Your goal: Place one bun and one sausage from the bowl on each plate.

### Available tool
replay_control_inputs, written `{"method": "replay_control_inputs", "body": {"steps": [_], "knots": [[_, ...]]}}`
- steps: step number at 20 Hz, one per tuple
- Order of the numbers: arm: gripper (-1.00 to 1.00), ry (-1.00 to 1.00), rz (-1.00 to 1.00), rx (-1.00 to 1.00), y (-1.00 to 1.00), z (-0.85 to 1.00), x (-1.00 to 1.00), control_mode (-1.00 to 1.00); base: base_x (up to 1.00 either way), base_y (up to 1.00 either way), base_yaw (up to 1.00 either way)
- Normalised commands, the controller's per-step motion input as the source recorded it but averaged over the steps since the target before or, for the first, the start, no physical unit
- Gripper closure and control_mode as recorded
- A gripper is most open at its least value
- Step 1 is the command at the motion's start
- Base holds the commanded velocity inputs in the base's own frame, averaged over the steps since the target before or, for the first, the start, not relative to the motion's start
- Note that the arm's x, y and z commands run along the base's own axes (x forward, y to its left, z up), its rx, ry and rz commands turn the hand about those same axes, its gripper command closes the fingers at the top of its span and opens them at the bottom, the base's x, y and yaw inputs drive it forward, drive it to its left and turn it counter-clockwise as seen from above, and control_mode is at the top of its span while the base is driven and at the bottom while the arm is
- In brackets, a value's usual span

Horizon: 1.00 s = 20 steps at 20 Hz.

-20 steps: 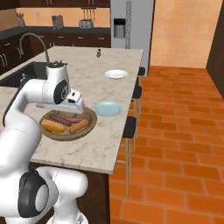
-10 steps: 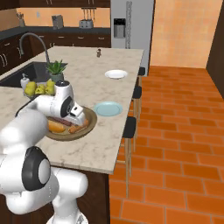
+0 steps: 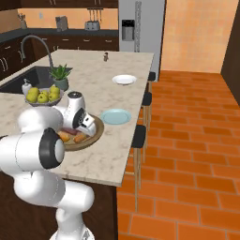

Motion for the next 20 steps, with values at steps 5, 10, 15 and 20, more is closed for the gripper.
{"method": "replay_control_inputs", "body": {"steps": [5, 10, 15, 20], "knots": [[-1.0, 0.08, 0.0, 0.0, 0.04, -0.41, 0.47, -1.0, 0.0, 0.0, 0.0], [-1.0, 0.07, 0.0, 0.0, 0.12, -0.36, 0.29, -1.0, 0.0, 0.0, 0.0], [-1.0, 0.06, 0.0, 0.0, 0.02, -0.42, 0.17, -1.0, 0.0, 0.0, 0.0], [1.0, 0.04, 0.0, 0.0, 0.1, -0.53, 0.04, -1.0, 0.0, 0.0, 0.0]]}}
